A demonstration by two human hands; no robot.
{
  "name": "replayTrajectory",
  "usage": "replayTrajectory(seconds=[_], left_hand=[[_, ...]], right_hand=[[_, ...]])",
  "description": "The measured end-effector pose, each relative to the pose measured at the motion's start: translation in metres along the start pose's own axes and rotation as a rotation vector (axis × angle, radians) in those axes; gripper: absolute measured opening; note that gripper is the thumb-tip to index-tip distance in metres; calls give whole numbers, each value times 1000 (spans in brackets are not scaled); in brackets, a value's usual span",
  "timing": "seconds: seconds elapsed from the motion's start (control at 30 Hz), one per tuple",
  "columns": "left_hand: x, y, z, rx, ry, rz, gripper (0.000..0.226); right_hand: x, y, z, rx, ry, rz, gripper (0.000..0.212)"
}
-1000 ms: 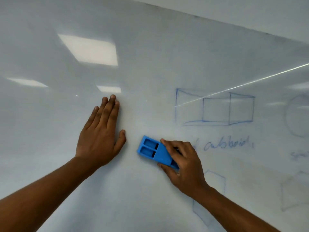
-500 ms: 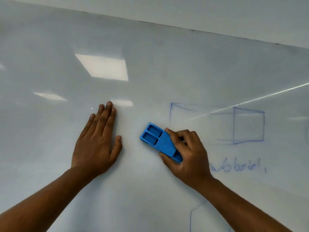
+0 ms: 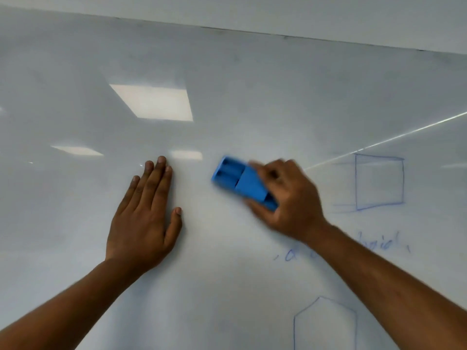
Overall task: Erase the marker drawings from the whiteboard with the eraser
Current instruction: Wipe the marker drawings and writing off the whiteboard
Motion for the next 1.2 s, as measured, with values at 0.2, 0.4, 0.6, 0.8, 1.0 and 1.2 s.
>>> replayTrajectory(seconds=[0.2, 0.4, 0.6, 0.8, 1.0, 1.2], left_hand=[[-1, 1, 2, -7, 82, -7, 78], [2, 1, 3, -1, 112, -3, 79], [0, 2, 3, 7, 109, -28, 80], [-8, 2, 6, 12, 73, -3, 81], [-68, 22, 30, 48, 176, 14, 85], [-72, 27, 34, 17, 150, -11, 85]], right_hand=[[-57, -20, -20, -262, 788, 139, 69], [22, 1, 23, 7, 154, -3, 67], [-130, -76, 59, -293, 1051, 210, 67], [-54, -50, 45, -125, 709, 217, 68], [-90, -65, 66, -17, 491, 201, 68], [-196, -113, 97, -340, 1259, 254, 67]])
Point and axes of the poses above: each hand's wrist, its own z-axis away from the middle knuckle, its own y-axis out of the palm, x = y × z, the point moved 4 cm from there along -z, towards the middle knuckle, and after that the axes turned 1 degree about -x, right-handed, at the moved point
